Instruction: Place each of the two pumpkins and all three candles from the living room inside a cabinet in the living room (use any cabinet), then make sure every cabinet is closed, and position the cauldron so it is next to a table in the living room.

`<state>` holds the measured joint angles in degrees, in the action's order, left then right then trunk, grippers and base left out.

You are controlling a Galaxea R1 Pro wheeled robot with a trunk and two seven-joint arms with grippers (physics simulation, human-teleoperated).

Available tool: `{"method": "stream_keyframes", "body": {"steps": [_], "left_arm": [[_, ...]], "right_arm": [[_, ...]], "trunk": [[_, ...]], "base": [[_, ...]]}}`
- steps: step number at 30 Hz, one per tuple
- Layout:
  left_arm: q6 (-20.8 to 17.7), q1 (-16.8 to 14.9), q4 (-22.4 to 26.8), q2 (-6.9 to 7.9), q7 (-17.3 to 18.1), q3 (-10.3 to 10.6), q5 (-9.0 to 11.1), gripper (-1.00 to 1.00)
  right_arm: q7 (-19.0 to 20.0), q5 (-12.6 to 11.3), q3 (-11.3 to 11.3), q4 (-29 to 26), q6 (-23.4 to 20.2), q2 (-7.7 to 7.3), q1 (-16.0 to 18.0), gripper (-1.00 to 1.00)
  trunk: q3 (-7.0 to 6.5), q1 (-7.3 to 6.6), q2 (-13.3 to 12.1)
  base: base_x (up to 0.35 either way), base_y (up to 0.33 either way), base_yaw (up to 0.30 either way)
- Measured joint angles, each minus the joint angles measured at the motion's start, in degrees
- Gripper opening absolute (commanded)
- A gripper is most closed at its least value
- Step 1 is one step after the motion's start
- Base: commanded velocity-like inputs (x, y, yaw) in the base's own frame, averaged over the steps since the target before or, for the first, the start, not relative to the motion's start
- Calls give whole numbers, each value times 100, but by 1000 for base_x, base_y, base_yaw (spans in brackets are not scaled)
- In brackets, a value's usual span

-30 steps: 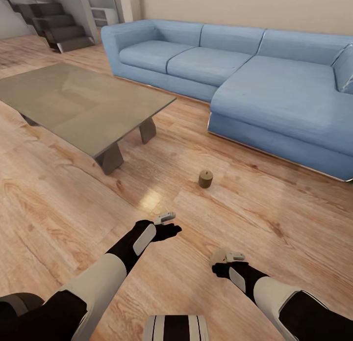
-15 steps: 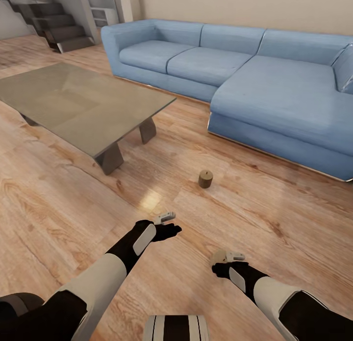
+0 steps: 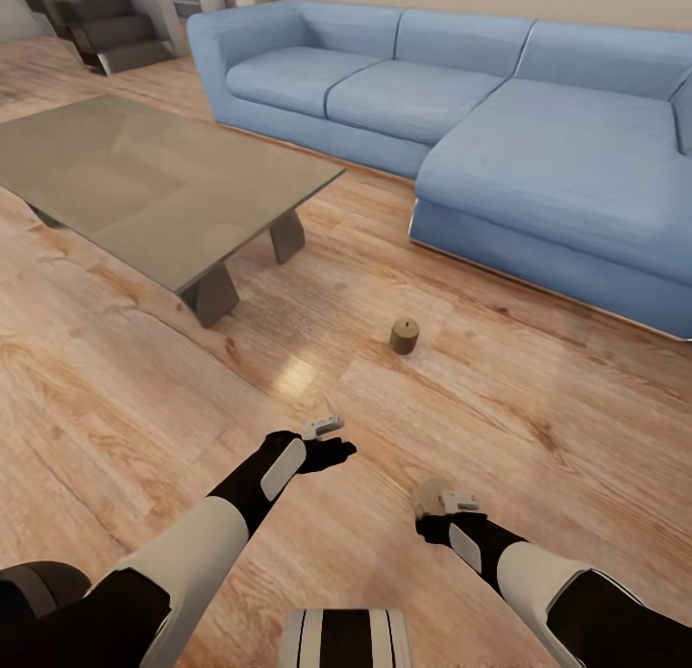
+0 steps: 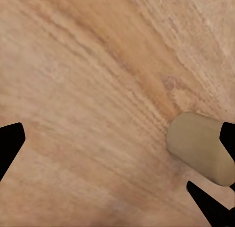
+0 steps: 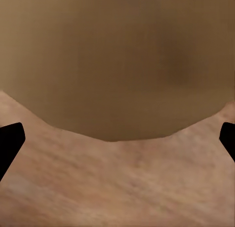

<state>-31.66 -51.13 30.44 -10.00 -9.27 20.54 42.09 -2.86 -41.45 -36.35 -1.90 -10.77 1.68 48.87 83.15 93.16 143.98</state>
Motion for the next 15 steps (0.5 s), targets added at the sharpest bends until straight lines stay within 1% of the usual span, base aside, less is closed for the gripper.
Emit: {"method": "stream_keyframes", "body": {"steps": [3, 10, 12, 15], "left_arm": [[4, 0, -1, 0, 0, 0, 0, 100], [6, 0, -1, 0, 2, 0, -5, 100], [6, 0, -1, 0, 1, 0, -5, 100], [6, 1, -1, 0, 1, 0, -5, 100]], "right_arm": [[0, 0, 0, 0, 0, 0, 1, 100], [0, 0, 0, 0, 0, 2, 1, 100], [0, 0, 0, 0, 0, 2, 1, 100], [0, 0, 0, 0, 0, 1, 0, 100]], "trunk": [[67, 8, 4], [67, 7, 4], [67, 7, 4], [67, 5, 4]], "base": [[0, 0, 0], [1, 0, 0], [89, 0, 0], [203, 0, 0]]}}
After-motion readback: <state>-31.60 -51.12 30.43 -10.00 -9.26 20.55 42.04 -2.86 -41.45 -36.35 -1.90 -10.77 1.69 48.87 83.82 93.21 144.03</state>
